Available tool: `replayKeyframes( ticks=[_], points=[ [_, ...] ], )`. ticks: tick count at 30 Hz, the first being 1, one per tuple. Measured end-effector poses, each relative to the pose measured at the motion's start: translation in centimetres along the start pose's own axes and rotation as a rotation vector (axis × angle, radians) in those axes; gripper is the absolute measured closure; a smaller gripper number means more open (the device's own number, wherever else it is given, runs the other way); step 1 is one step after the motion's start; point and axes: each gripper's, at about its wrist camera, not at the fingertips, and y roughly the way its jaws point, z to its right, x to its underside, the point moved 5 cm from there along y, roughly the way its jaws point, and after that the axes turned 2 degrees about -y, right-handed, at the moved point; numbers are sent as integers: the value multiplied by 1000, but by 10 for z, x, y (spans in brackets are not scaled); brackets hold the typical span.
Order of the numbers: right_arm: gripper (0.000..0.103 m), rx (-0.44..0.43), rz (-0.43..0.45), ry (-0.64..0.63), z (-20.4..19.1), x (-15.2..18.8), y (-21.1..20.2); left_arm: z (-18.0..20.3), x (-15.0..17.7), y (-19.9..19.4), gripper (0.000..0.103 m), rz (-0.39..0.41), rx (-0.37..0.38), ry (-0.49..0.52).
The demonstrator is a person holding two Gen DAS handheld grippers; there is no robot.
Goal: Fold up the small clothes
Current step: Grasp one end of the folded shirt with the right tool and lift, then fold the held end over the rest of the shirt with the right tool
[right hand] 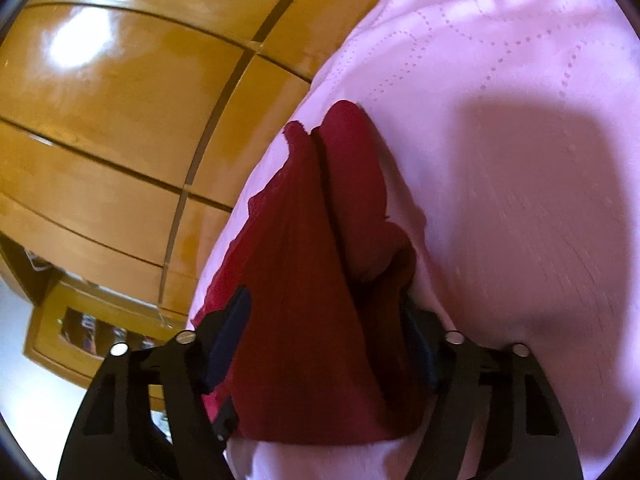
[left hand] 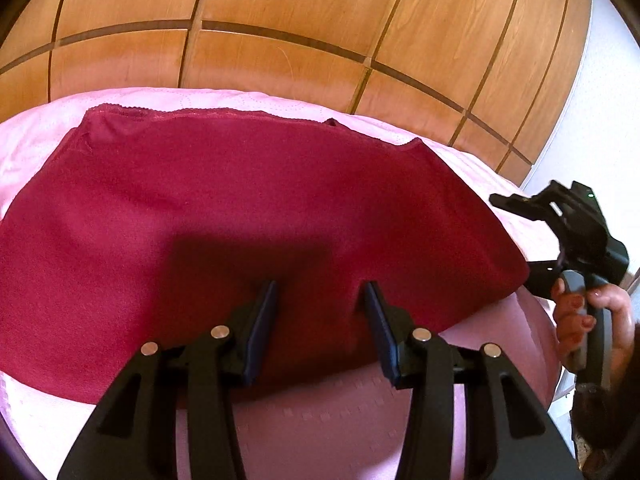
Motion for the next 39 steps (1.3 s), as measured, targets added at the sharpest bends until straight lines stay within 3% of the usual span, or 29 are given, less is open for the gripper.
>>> replayKeyframes(
  ticks=[4,8,10,13,15,19,26,31,39],
  points=[
    [42,-6,-10,-4,0,-5,8,0,1,0,59,3,-4,5],
    [70,28,2,-2,5,-5,15,0,1,-1,58,5,-6,7],
    [74,10,1,23,9,-5,15,1,1,-1,56,8,-1,8],
    [77,-19,-5,50,11,-5,13,1,-4,-8,36,9,88,-40],
    [77,-25,-4,59,10,-5,11,1,-7,-15,26,24,98,-52],
    [77,-34,1,76,9,-4,7,-4,-9,-21,25,32,19,-29],
    [81,-45,13,80,-6,-5,-3,-41,-21,-47,17,102,-55,-127],
    [83,-67,29,48,-30,-8,-9,-71,-25,-72,16,170,-181,-142],
    [83,-105,36,-11,-79,-8,-17,-119,-18,-97,16,216,-297,-248]
  ],
)
